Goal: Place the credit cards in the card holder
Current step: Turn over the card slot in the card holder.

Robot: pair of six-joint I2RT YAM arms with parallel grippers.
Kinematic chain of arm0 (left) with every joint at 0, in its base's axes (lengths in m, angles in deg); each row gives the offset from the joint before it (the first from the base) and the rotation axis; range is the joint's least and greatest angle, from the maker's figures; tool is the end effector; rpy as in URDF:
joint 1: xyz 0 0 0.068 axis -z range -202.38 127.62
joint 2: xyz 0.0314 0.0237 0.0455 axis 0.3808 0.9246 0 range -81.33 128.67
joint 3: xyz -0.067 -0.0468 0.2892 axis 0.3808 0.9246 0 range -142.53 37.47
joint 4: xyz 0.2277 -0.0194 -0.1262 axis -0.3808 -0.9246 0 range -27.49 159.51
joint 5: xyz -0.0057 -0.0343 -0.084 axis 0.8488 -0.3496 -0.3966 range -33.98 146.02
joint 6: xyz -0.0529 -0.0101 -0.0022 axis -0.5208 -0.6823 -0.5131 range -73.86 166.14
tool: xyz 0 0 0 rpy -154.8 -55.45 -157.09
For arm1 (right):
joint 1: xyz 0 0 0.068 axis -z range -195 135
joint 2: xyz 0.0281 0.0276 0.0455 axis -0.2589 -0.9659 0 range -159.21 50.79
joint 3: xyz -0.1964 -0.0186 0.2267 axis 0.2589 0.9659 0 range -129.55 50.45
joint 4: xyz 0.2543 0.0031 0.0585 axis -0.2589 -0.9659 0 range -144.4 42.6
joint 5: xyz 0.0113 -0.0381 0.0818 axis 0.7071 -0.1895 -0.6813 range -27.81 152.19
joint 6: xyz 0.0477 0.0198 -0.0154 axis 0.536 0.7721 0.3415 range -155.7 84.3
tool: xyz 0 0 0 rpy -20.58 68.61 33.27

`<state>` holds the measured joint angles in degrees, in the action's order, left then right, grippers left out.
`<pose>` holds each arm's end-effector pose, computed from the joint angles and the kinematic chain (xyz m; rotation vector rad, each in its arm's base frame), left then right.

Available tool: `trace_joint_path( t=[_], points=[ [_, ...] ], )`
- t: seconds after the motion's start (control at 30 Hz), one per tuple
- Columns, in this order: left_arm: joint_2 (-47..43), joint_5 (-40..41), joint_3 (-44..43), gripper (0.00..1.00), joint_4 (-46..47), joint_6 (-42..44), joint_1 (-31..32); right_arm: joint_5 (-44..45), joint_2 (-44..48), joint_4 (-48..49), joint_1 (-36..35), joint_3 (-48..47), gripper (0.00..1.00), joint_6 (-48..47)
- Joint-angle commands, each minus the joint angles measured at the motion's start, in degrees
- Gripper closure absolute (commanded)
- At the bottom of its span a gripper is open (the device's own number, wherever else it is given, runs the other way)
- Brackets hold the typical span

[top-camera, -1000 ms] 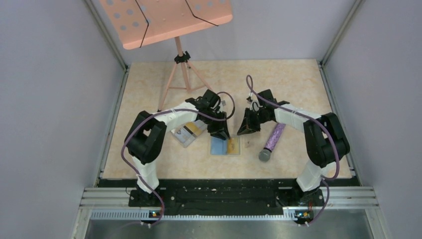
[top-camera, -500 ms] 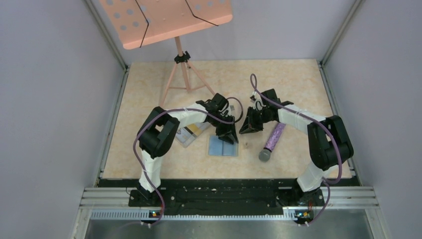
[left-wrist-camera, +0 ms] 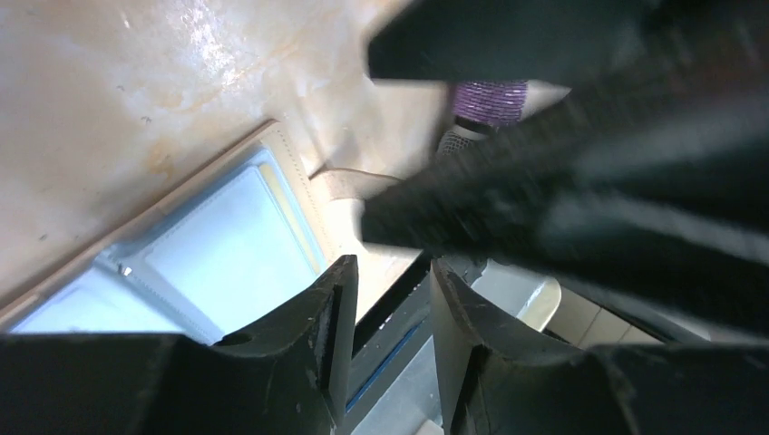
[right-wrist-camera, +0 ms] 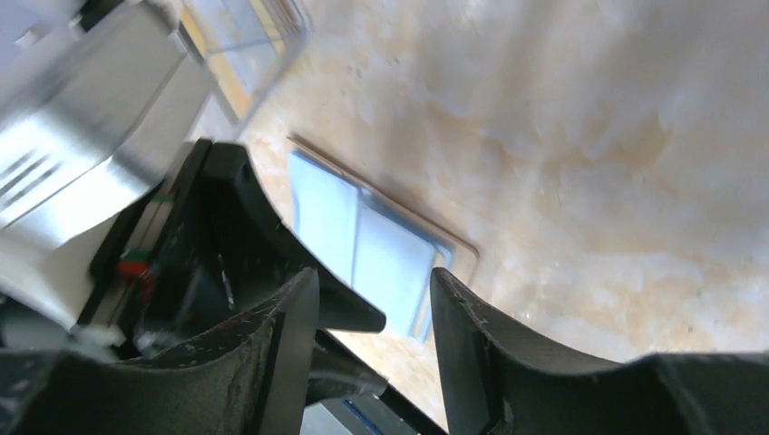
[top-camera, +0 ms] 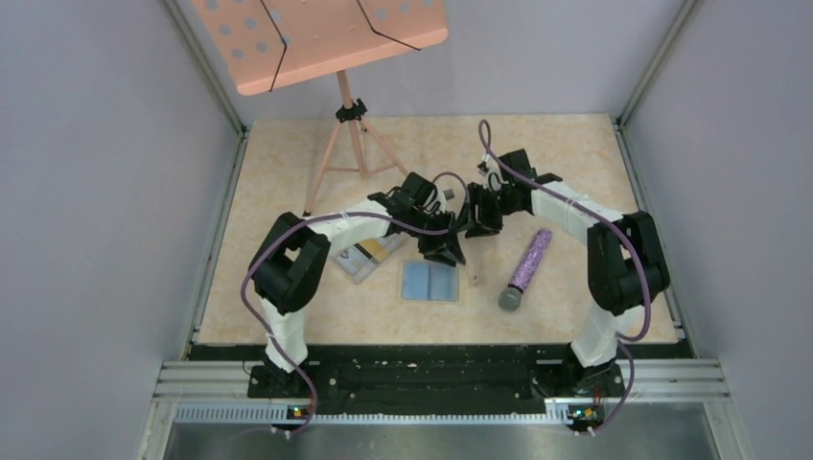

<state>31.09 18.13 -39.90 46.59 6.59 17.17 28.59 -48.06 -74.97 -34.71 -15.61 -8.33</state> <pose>0.3102 -0.2846 0.2060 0.2810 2.8514 -1.2759 0.3270 0.1381 0.2304 -0.0348 2.7240 1.0386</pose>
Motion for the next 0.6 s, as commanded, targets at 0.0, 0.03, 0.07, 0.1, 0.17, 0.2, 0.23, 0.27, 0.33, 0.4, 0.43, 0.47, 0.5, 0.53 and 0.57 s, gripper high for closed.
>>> trace_joint_path(
  t=[0.0,0.03,0.07,0.1,0.17,0.2,0.23,0.27,0.33,0.4,0.43,0.47,0.5,0.53,0.57],
  points=[
    [-10.5,-0.8,6.2,0.59,11.7,-1.6,-3.1,-2.8,-6.0,-1.3,-0.1,-10.1,0.50,-2.0],
    [-12.1,-1.0,8.1,0.59,13.7,-2.2,-4.0,-3.1,-7.5,-1.8,-0.4,-12.2,0.50,-2.3],
    [-13.7,-1.3,9.7,0.59,15.8,-3.0,-5.0,-3.3,-9.1,-2.2,-0.7,-14.3,0.49,-2.2],
    [-15.2,-1.4,11.6,0.58,17.5,-3.7,-6.1,-3.6,-10.6,-2.7,-1.1,-16.8,0.49,-2.2],
    [-18.6,-1.7,15.6,0.58,21.0,-5.4,-8.2,-4.5,-14.2,-4.0,-2.3,-21.6,0.48,-2.5],
    [-20.3,-1.8,17.9,0.57,22.3,-6.5,-9.5,-4.8,-16.1,-4.9,-3.0,-24.4,0.48,-2.7],
    [-22.2,-1.9,20.1,0.57,24.7,-7.3,-11.0,-4.9,-18.0,-5.9,-3.8,-27.6,0.47,-2.8],
    [-23.8,-2.1,22.1,0.56,26.1,-8.1,-12.3,-5.1,-19.7,-6.5,-4.8,-30.2,0.47,-2.8],
    [-27.3,-2.3,25.6,0.56,27.1,-8.7,-15.1,-5.3,-22.8,-7.5,-6.5,-34.7,0.47,-2.5],
    [-29.8,-1.6,28.2,0.55,25.7,-8.6,-17.6,-5.6,-26.2,-8.3,-8.0,-39.0,0.47,-2.0],
    [-30.9,-1.0,28.7,0.55,24.5,-8.1,-18.6,-6.0,-27.7,-8.5,-8.7,-40.8,0.47,-1.7],
    [-31.8,-0.5,29.4,0.55,23.4,-7.7,-19.9,-6.2,-29.6,-8.7,-9.6,-42.5,0.47,-1.4],
    [-32.7,0.2,29.9,0.55,20.9,-7.2,-20.7,-6.6,-30.8,-9.0,-10.0,-44.0,0.47,-1.2],
    [-33.5,1.1,30.0,0.55,18.9,-6.6,-21.3,-6.7,-31.9,-9.3,-10.6,-45.3,0.47,-1.1],
    [-34.3,2.2,30.1,0.55,17.0,-5.7,-21.8,-6.9,-32.8,-9.7,-11.1,-46.4,0.47,-1.1]
  ],
)
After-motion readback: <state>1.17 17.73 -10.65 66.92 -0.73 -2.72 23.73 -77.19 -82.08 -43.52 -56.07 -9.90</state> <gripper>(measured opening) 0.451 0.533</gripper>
